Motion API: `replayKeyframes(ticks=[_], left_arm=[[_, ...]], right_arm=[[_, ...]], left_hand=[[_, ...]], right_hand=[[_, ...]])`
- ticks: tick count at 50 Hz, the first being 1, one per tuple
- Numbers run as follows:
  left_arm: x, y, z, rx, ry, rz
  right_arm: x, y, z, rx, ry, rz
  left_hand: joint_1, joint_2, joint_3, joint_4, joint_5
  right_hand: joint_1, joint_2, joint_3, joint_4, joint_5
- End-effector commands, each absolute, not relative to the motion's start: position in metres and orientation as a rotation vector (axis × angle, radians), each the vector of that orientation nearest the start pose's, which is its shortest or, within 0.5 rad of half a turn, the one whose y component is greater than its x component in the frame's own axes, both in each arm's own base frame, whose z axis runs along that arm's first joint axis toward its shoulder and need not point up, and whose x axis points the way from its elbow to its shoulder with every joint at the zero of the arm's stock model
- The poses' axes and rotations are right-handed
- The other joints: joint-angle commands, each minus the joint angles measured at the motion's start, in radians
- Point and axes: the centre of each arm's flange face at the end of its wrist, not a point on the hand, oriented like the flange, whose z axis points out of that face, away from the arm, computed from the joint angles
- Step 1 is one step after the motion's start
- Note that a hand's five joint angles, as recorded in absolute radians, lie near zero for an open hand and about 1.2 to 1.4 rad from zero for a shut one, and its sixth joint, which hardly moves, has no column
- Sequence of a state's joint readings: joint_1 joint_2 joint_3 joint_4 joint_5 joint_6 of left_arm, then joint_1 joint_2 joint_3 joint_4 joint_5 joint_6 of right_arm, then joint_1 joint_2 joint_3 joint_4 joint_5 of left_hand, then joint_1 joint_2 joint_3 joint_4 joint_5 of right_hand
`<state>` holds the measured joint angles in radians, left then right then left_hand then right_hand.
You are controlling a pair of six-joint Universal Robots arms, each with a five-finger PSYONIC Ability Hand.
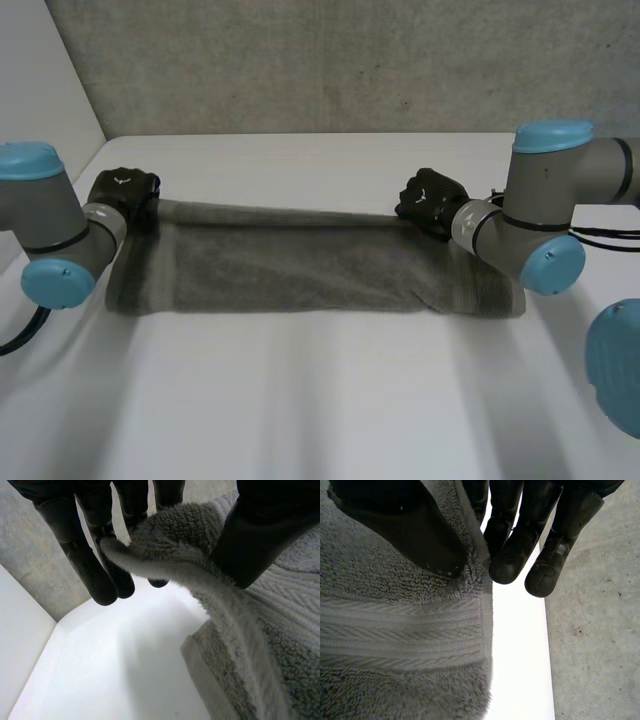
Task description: Fold the towel.
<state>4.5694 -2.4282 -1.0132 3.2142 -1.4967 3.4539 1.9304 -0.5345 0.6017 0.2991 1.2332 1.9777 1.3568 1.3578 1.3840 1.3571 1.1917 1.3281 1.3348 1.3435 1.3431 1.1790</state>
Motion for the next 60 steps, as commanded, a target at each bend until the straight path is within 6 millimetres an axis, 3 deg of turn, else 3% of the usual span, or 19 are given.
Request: replayKeyframes(ticks=[1, 5, 6, 7, 8, 9, 11, 16, 18, 21, 23, 24, 26, 31, 35, 39, 45, 51, 60], left_arm=[[-0.202, -0.437, 0.129, 0.618, 2.362, -1.899], [-0.203, -0.441, 0.124, 0.608, 2.363, -1.901], [-0.203, -0.441, 0.122, 0.607, 2.365, -1.896], [-0.203, -0.441, 0.122, 0.607, 2.365, -1.896], [-0.203, -0.441, 0.122, 0.608, 2.368, -1.892], [-0.205, -0.440, 0.123, 0.616, 2.366, -1.892], [-0.208, -0.438, 0.125, 0.626, 2.360, -1.902], [-0.215, -0.435, 0.142, 0.633, 2.334, -1.948], [-0.214, -0.432, 0.164, 0.621, 2.295, -1.994], [-0.214, -0.428, 0.175, 0.616, 2.277, -2.015], [-0.212, -0.419, 0.199, 0.604, 2.241, -2.058], [-0.211, -0.419, 0.199, 0.604, 2.241, -2.058], [-0.208, -0.405, 0.221, 0.597, 2.213, -2.089], [-0.202, -0.377, 0.237, 0.606, 2.212, -2.095], [-0.202, -0.358, 0.235, 0.626, 2.232, -2.075], [-0.201, -0.336, 0.221, 0.664, 2.249, -2.058], [-0.189, -0.323, 0.192, 0.702, 2.272, -2.014], [-0.175, -0.322, 0.178, 0.722, 2.261, -1.930], [-0.190, -0.317, 0.182, 0.739, 2.259, -1.980]], right_arm=[[0.320, -0.397, 0.139, -2.086, 1.748, -1.920], [0.321, -0.404, 0.131, -2.081, 1.770, -1.937], [0.321, -0.406, 0.131, -2.073, 1.773, -1.946], [0.321, -0.406, 0.131, -2.073, 1.773, -1.946], [0.322, -0.407, 0.132, -2.056, 1.778, -1.952], [0.322, -0.407, 0.134, -2.037, 1.779, -1.957], [0.323, -0.408, 0.138, -2.001, 1.784, -1.976], [0.324, -0.411, 0.170, -1.809, 1.814, -2.053], [0.325, -0.409, 0.205, -1.614, 1.831, -2.105], [0.324, -0.406, 0.226, -1.518, 1.831, -2.134], [0.320, -0.397, 0.264, -1.375, 1.830, -2.191], [0.320, -0.397, 0.264, -1.374, 1.830, -2.192], [0.319, -0.380, 0.294, -1.310, 1.843, -2.217], [0.302, -0.352, 0.310, -1.269, 2.026, -2.122], [0.288, -0.337, 0.303, -1.201, 2.177, -1.987], [0.275, -0.314, 0.273, -1.126, 2.309, -1.785], [0.250, -0.291, 0.237, -1.099, 2.372, -1.736], [0.230, -0.285, 0.201, -1.052, 2.431, -1.724], [0.205, -0.301, 0.153, -0.968, 2.506, -1.746]], left_hand=[[0.039, 0.038, 0.012, 0.039, 0.030], [0.039, 0.038, 0.012, 0.039, 0.030], [-0.213, -0.214, -0.240, -0.213, -0.222], [-0.216, -0.217, -0.243, -0.216, -0.225], [-0.742, -0.743, -0.769, -0.742, -0.751], [-1.046, -1.047, -1.073, -1.047, -1.056], [-1.166, -1.167, -1.193, -1.166, -1.175], [-1.164, -1.165, -1.191, -1.164, -1.173], [-1.158, -1.159, -1.185, -1.158, -1.167], [-1.152, -1.153, -1.179, -1.152, -1.162], [-1.143, -1.144, -1.171, -1.144, -1.153], [-1.143, -1.144, -1.170, -1.144, -1.153], [-1.132, -1.133, -1.159, -1.132, -1.141], [-1.129, -1.130, -1.156, -1.129, -1.138], [-1.129, -1.130, -1.156, -1.129, -1.138], [-1.120, -1.121, -1.147, -1.120, -1.129], [-1.120, -1.121, -1.147, -1.120, -1.129], [-1.120, -1.121, -1.147, -1.120, -1.129], [-1.123, -1.124, -1.150, -1.123, -1.132]], right_hand=[[0.068, 0.061, 0.053, 0.053, 0.043], [-0.067, -0.074, -0.083, -0.082, -0.093], [-0.545, -0.552, -0.561, -0.560, -0.571], [-0.550, -0.557, -0.566, -0.565, -0.576], [-1.140, -1.147, -1.156, -1.155, -1.166], [-1.154, -1.160, -1.169, -1.169, -1.179], [-1.154, -1.160, -1.169, -1.169, -1.179], [-1.154, -1.160, -1.169, -1.169, -1.179], [-1.154, -1.160, -1.169, -1.169, -1.179], [-1.154, -1.160, -1.169, -1.169, -1.179], [-1.154, -1.160, -1.169, -1.169, -1.179], [-1.154, -1.160, -1.169, -1.169, -1.179], [-1.154, -1.160, -1.169, -1.169, -1.179], [-1.154, -1.160, -1.169, -1.169, -1.179], [-1.154, -1.160, -1.169, -1.169, -1.179], [-1.154, -1.160, -1.169, -1.169, -1.179], [-1.120, -1.127, -1.135, -1.135, -1.145], [-1.093, -1.100, -1.109, -1.108, -1.119], [-1.029, -1.036, -1.044, -1.044, -1.054]])
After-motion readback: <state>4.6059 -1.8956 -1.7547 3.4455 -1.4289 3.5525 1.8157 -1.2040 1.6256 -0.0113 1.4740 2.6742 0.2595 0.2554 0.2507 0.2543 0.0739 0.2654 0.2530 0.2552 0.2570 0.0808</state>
